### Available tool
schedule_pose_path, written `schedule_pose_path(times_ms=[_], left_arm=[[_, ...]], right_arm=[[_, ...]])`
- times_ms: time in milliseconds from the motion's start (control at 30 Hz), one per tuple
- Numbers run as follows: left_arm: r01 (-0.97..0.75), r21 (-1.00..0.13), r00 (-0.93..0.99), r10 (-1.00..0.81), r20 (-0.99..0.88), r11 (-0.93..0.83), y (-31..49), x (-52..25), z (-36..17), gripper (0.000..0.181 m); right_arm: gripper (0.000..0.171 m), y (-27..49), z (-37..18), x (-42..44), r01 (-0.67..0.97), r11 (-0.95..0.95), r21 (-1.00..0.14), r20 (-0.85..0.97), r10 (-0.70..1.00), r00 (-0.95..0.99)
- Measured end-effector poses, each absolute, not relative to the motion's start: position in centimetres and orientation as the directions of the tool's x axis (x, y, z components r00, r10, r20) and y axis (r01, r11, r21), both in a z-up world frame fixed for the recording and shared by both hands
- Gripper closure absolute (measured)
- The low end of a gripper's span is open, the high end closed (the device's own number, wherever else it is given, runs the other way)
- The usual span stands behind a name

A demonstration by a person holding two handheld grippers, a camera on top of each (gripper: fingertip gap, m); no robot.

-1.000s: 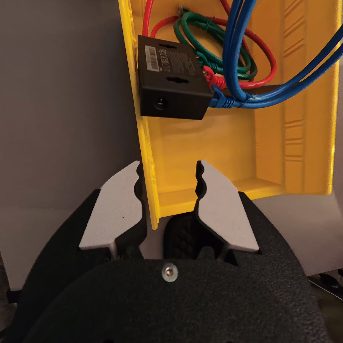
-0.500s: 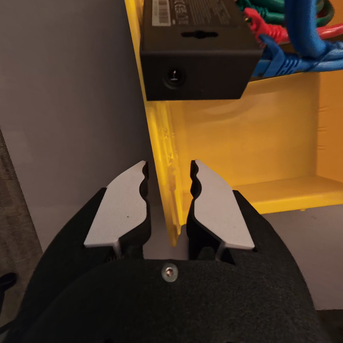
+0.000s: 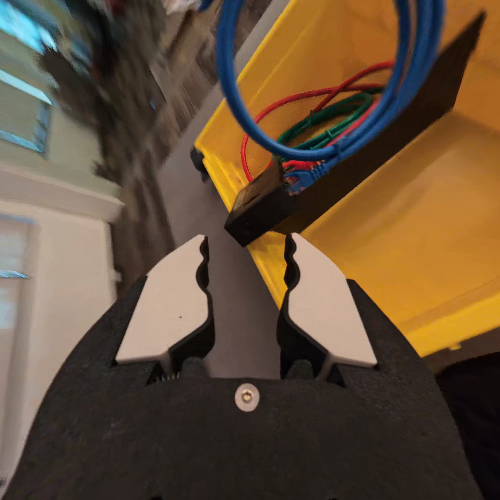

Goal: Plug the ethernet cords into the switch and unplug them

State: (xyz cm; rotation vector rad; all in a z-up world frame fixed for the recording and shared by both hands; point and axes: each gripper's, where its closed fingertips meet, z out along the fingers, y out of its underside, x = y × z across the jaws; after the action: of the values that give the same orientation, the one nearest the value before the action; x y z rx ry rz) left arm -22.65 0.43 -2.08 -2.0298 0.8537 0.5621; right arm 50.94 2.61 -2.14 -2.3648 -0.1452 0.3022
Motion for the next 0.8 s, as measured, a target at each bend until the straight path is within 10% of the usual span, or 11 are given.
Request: schedule_pose_path(times_ms=[367, 800], left_arm=[[-0.98, -0.034, 0.144, -0.583, -0.799, -0.195, 3.1, -20.4, -5.0, 0.132], [-0.961, 0.246, -0.111, -0.645, -0.757, -0.124, 5.0, -21.2, -6.8, 0.146]], right_arm=[[0.146, 2.9, -0.8, 49.9, 0.091, -0.678, -0.729, -0.104, 0.242, 0.965], [0.149, 3.0, -1.4, 49.8, 0.11, -0.698, -0.707, -0.098, 0.25, 0.963]])
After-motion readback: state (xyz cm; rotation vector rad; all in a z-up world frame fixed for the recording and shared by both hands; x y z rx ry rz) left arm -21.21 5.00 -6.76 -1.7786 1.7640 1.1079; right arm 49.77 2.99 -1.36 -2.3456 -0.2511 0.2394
